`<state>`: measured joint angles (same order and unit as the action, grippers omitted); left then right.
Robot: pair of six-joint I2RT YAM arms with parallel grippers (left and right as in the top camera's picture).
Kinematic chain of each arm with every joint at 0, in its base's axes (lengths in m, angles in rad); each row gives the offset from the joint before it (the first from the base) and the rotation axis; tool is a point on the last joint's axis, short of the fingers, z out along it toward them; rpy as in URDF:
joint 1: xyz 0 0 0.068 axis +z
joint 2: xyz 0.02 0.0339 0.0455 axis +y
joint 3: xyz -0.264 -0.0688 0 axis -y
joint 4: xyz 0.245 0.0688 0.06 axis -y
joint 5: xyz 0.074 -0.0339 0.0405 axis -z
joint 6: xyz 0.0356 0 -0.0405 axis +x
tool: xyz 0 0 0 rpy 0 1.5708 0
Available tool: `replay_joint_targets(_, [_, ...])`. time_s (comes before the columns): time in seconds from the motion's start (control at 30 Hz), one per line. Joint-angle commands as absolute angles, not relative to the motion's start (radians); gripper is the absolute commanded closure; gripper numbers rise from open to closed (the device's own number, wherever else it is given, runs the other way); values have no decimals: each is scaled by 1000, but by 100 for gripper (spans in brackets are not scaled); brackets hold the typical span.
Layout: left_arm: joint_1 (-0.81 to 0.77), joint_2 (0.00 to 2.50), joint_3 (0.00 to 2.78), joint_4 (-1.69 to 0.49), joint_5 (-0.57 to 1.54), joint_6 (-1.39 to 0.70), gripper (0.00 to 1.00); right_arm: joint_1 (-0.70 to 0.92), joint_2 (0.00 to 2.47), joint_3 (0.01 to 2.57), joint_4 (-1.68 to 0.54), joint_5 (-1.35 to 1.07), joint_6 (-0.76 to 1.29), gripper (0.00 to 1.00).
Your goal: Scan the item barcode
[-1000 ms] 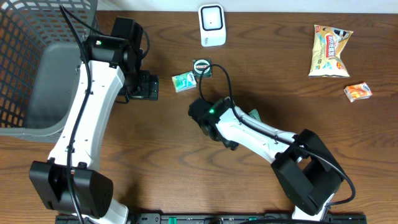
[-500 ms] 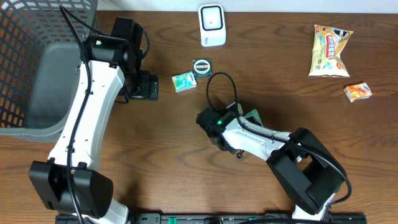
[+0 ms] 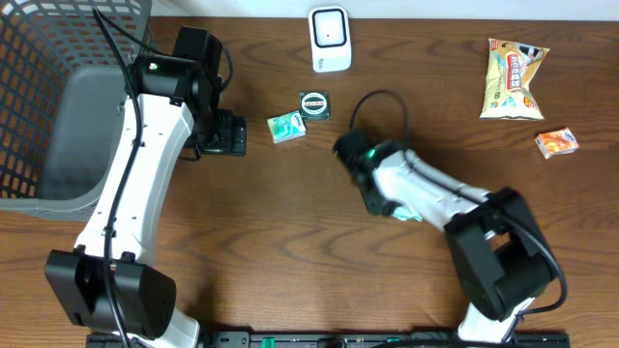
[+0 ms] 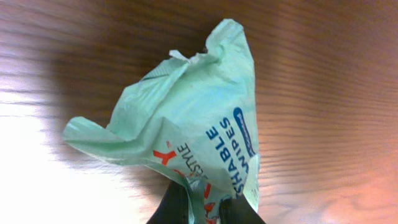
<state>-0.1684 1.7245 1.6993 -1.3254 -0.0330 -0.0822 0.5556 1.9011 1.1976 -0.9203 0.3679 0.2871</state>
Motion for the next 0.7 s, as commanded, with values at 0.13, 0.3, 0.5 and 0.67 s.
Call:
replay_joint_targets(0.13, [-165,1727,1696,-1326,-49,-91,2,391,1902,1419,-1021,-397,-4,99])
replay_joint_targets(0.3, [-165,1727,1696,-1326,-49,-91,2,288,1902,1385,-1000,-813,-155,99])
replay_joint_targets(0.5, [-165,1727,1696,-1326,-49,-92,2,218,1902,1193,-856,-1093,-199,99])
replay_joint_targets(0.67, [-165,1727,1696,-1326,-49,-91,2,176,1902,1021,-699,-1111,-125,98])
